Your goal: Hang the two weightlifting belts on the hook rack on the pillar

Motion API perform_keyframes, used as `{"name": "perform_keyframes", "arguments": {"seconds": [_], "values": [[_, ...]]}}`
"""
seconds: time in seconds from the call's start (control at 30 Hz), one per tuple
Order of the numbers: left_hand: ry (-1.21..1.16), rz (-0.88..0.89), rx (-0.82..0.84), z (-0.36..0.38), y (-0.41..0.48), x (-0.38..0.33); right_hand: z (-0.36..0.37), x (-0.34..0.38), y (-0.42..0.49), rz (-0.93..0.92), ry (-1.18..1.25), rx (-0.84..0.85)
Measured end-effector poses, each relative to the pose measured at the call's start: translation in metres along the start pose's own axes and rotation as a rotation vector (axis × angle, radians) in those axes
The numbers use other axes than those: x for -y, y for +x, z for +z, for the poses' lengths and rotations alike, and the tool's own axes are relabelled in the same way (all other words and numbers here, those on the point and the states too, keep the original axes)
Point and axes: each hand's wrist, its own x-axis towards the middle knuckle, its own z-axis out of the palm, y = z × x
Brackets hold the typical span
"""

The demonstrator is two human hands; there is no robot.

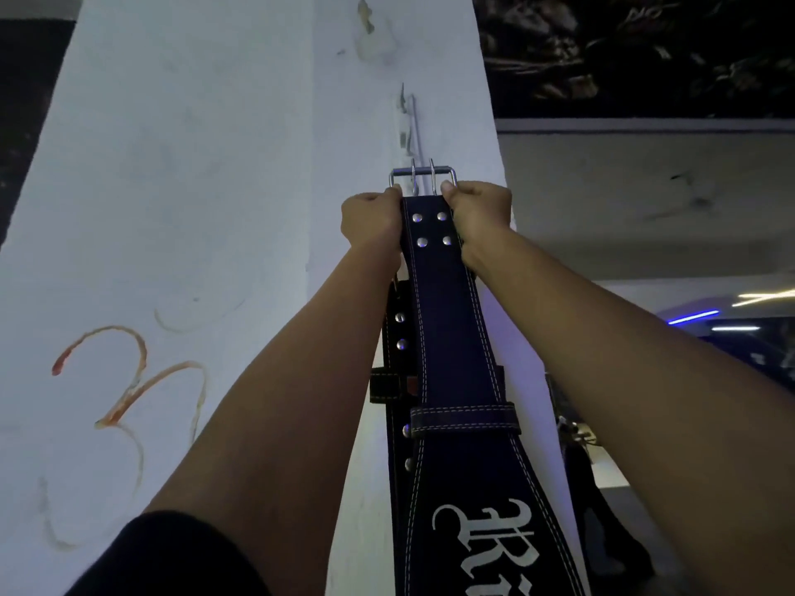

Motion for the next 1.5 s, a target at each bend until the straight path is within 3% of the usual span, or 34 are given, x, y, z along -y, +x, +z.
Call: {"name": "perform_keyframes", "arguments": {"seconds": [0.3,0.63,0.97,1.23,1.5], "values": [[-0.062,-0.034,-0.005,0.006,0.026,0.008,0.008,-0.01,0.017,0.013,0.017,-0.015],[0.097,0.096,0.001,0.0,0.004,0.011,0.0,-0.012,-0.004,0.017,0.03,-0.001],[0.066,0.118,0.087,-0.006,-0.044,0.017,-0.015,-0.019,-0.031,0.096,0.072,0.032],[-0.019,-0.064,0.186,-0.038,-0.1,0.039,-0.039,-0.028,-0.068,0.173,-0.021,0.126],[0.164,-0.123,0.255,-0.065,-0.151,0.043,-0.078,-0.031,-0.126,0.323,-0.068,0.173]]}}
